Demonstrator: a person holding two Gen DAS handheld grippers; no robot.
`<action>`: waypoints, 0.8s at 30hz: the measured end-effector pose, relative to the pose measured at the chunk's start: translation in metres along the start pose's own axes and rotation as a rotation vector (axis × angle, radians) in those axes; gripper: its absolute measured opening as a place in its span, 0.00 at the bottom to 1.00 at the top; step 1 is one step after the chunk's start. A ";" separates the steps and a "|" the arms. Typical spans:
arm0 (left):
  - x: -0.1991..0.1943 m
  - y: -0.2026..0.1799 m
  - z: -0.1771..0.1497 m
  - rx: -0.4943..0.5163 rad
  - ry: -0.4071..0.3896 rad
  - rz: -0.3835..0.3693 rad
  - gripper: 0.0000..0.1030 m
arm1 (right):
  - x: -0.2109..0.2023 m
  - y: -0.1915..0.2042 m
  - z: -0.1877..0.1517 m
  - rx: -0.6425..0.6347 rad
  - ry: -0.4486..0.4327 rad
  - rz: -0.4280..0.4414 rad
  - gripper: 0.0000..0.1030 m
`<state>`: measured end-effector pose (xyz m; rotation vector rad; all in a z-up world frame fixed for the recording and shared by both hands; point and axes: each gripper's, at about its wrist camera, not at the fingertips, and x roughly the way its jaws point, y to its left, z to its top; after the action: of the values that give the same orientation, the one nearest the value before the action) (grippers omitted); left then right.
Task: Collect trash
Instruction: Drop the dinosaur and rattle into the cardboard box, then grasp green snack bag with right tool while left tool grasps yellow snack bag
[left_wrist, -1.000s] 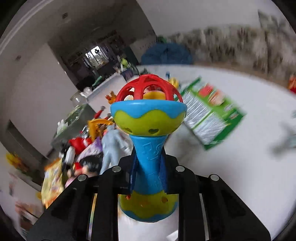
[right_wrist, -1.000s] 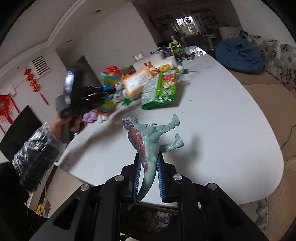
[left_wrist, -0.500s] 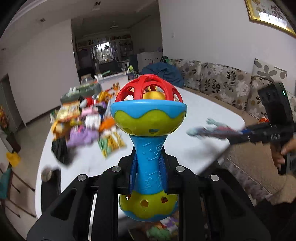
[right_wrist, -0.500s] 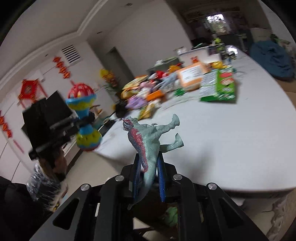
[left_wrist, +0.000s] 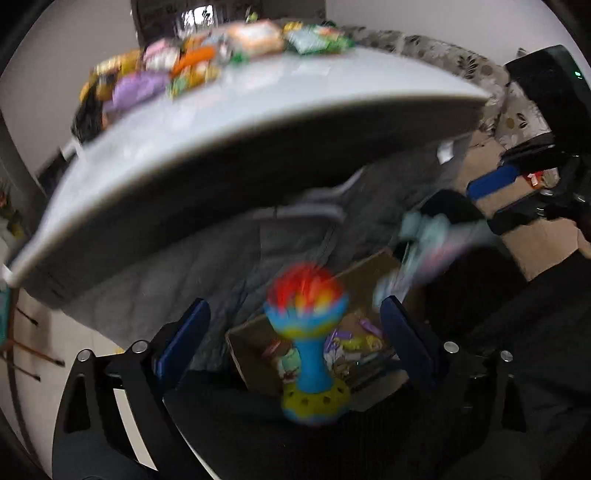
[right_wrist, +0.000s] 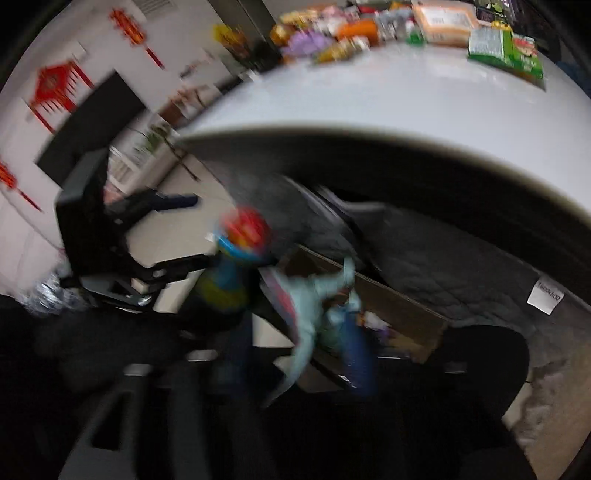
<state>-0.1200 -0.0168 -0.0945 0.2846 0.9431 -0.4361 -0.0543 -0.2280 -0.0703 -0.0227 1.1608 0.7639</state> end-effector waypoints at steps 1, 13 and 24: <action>0.010 0.005 -0.002 -0.009 0.030 0.003 0.88 | -0.001 -0.002 0.001 0.003 0.002 -0.010 0.58; -0.023 0.032 0.046 -0.164 -0.139 -0.130 0.88 | -0.116 -0.117 0.132 0.165 -0.443 -0.198 0.73; -0.038 0.037 0.106 -0.218 -0.243 -0.082 0.88 | -0.060 -0.290 0.237 0.536 -0.330 0.028 0.34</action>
<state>-0.0457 -0.0197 -0.0020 -0.0058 0.7575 -0.4280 0.2881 -0.3845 -0.0234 0.5480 1.0173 0.4394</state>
